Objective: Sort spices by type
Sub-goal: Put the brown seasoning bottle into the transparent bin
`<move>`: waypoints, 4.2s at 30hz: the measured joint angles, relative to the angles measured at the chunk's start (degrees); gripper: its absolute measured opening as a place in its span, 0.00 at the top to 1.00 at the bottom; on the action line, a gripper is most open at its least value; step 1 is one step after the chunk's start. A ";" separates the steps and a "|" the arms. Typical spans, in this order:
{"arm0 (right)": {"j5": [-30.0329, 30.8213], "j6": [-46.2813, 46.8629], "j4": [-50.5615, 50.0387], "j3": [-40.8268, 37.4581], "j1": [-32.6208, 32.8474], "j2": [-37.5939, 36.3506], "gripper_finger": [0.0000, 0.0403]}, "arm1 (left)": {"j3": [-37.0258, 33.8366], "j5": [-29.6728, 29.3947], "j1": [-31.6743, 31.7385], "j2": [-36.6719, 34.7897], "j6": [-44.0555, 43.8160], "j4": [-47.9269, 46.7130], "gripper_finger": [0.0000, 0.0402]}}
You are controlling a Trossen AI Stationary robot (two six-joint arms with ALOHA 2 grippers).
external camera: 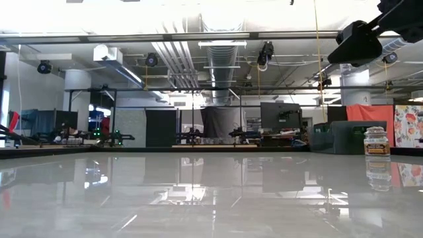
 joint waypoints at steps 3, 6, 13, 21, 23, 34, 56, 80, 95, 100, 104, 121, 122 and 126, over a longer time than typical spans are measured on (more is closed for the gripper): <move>0.01 0.43 0.04 -0.04 0.00 0.00 0.09 | -0.60 0.00 0.00 0.00 0.00 2.01 0.62; 0.01 0.43 0.07 -0.06 0.00 0.00 0.09 | -0.63 -0.36 0.00 0.17 -0.35 2.64 0.62; 0.01 0.37 0.11 -0.06 0.00 0.00 0.09 | -0.63 1.52 0.02 4.04 2.05 5.03 0.62; 0.01 0.32 0.13 -0.06 0.00 0.00 0.09 | -0.63 1.99 0.00 6.39 3.02 7.27 0.62; 0.01 0.30 0.13 -0.06 0.00 0.00 0.09 | -0.63 1.99 0.00 6.91 3.26 6.61 0.62; 0.01 0.08 0.16 -0.06 0.00 0.00 0.09 | -0.63 0.38 0.33 7.23 5.43 6.85 0.62; 9.41 2.28 -17.70 7.91 -0.19 0.00 0.09 | 10.99 -8.71 0.59 3.91 8.22 -7.99 0.62; -9.11 10.52 -79.62 18.11 -27.62 2.89 0.10 | 18.21 -102.19 9.87 3.28 40.03 -13.51 0.62; -10.51 -3.22 -79.17 16.66 -45.62 15.25 0.47 | 1.53 -91.13 25.32 3.37 43.43 4.37 0.62; -10.46 -3.59 -78.94 16.57 -46.37 20.46 0.60 | -2.06 -88.70 26.27 3.37 42.47 7.78 0.62; -10.46 -4.08 -76.73 16.56 -46.29 22.85 0.67 | -3.28 -87.58 26.05 3.37 41.97 9.68 0.62; -10.44 -11.85 -58.52 16.97 -46.14 25.30 0.81 | -2.68 -89.59 26.92 3.37 42.83 11.45 0.62; -10.44 -12.70 -56.83 16.97 -46.14 25.38 0.81 | -2.75 -89.57 26.99 3.37 42.84 11.58 0.62; -10.25 -16.06 -53.16 17.01 -46.14 25.38 0.81 | -2.96 -89.11 27.04 3.37 42.88 11.57 0.62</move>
